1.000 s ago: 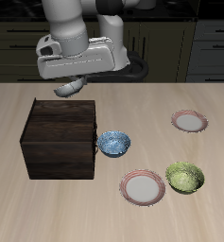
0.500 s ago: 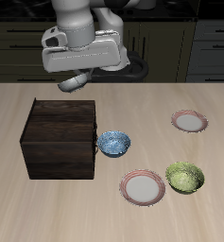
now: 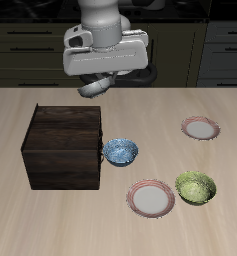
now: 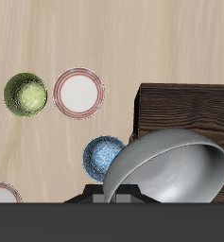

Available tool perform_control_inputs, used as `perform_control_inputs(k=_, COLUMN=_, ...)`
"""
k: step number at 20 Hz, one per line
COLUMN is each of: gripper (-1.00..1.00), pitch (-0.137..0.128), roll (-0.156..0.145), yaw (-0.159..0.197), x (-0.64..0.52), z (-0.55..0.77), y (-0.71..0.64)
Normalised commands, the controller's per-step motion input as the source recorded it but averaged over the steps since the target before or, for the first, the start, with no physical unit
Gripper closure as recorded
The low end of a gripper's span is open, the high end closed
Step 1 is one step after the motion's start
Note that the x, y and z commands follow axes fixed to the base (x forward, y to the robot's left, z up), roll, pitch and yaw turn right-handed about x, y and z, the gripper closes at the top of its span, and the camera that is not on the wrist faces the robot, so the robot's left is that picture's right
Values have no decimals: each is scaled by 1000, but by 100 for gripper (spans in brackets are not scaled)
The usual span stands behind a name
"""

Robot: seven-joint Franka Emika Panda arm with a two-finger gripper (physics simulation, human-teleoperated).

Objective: Place the white bowl on the plate next to the green bowl

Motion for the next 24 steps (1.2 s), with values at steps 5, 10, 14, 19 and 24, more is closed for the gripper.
perform_control_inputs(k=5, gripper=100, pitch=-32, roll=-40, yaw=13, x=229, z=172, y=409)
perform_control_inputs(k=10, gripper=100, pitch=-44, roll=-26, yaw=10, x=240, z=186, y=360)
perform_control_inputs(k=14, gripper=100, pitch=-11, roll=-10, yaw=5, x=288, z=95, y=442)
perform_control_inputs(k=19, gripper=100, pitch=6, roll=-7, yaw=2, x=253, z=34, y=297)
perform_control_inputs(k=24, gripper=100, pitch=5, roll=6, yaw=9, x=160, z=-15, y=278)
